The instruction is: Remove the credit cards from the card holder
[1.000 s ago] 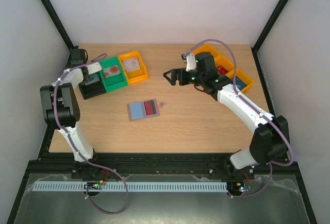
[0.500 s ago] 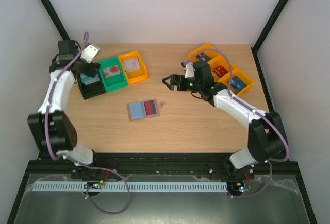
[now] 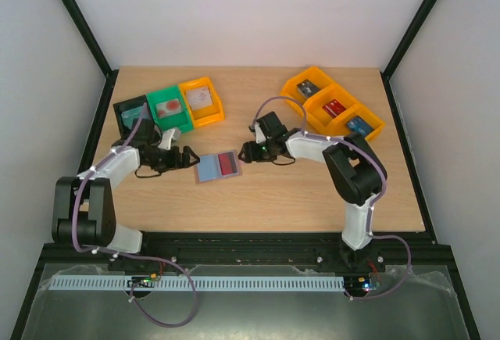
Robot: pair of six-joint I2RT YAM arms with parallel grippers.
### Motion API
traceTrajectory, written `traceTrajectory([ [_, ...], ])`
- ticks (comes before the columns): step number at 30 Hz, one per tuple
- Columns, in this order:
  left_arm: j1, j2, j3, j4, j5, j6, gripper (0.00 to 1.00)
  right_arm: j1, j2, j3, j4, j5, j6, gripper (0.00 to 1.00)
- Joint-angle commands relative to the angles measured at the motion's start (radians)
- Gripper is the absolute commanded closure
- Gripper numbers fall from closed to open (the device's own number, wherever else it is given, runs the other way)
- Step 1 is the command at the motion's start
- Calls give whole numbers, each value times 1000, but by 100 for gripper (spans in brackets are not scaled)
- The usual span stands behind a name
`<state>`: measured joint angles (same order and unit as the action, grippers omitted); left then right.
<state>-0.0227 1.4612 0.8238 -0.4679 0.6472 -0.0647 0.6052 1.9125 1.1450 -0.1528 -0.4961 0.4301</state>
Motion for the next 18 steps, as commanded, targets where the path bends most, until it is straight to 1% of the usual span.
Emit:
traceTrajectory([
  [1, -34, -59, -167, 231, 70, -226, 1, 19, 43, 49, -53, -22, -35, 42],
  [3, -34, -54, -215, 287, 50, -260, 1, 21, 67, 69, -60, -39, -33, 50],
  [5, -31, -21, -215, 303, 26, -266, 1, 22, 87, 85, -73, -69, -35, 54],
  [11, -38, 58, -265, 454, 78, -346, 1, 27, 99, 79, -78, -99, -32, 58],
  [15, -54, 74, -299, 544, 101, -372, 1, 32, 129, 86, -81, -129, -40, 64],
  [18, -81, 93, -298, 580, 120, -381, 1, 34, 139, 89, -59, -176, -31, 68],
])
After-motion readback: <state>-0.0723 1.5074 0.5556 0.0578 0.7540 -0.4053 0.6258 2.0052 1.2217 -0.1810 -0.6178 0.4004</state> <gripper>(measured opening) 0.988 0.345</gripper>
